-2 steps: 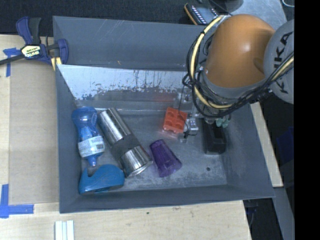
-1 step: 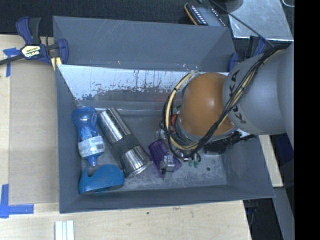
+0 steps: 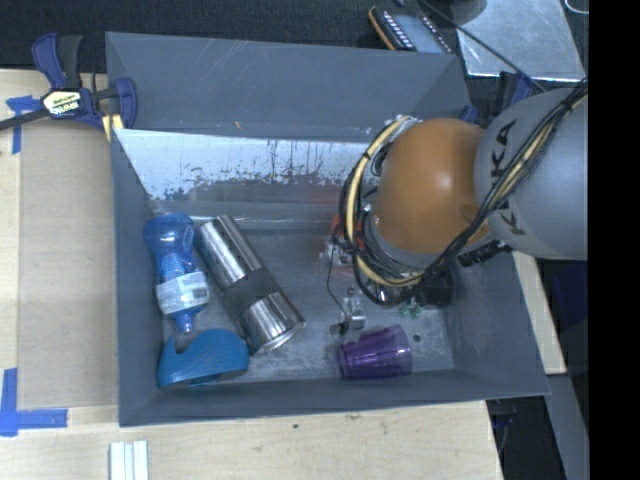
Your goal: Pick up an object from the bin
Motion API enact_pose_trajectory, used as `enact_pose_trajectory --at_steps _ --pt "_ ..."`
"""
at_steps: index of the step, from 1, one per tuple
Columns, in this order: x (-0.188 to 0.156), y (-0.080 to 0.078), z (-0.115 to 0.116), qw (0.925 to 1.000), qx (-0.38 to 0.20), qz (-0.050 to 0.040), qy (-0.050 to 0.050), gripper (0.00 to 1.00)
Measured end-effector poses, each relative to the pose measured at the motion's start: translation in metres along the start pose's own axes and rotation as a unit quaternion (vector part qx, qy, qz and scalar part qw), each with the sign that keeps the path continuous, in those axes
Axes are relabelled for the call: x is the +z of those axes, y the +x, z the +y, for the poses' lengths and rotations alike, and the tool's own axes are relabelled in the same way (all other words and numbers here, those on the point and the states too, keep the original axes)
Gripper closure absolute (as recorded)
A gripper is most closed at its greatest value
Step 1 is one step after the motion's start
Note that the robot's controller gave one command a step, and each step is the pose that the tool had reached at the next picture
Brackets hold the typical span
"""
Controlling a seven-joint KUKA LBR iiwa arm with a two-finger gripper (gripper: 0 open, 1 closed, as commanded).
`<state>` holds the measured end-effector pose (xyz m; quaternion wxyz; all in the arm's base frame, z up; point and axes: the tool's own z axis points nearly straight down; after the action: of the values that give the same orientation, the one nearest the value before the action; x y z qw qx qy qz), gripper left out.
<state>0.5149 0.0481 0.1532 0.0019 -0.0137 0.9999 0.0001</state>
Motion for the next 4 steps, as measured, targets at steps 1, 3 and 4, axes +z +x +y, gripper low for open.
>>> enact_pose_trajectory --at_steps 1,3,4 --pt "0.056 0.008 -0.024 0.9823 0.187 0.0039 0.001 0.00" --pt "0.082 0.031 -0.095 0.9946 0.104 0.0032 0.000 1.00" --pt "0.082 0.033 -0.106 0.9939 0.110 0.0035 0.002 1.00"
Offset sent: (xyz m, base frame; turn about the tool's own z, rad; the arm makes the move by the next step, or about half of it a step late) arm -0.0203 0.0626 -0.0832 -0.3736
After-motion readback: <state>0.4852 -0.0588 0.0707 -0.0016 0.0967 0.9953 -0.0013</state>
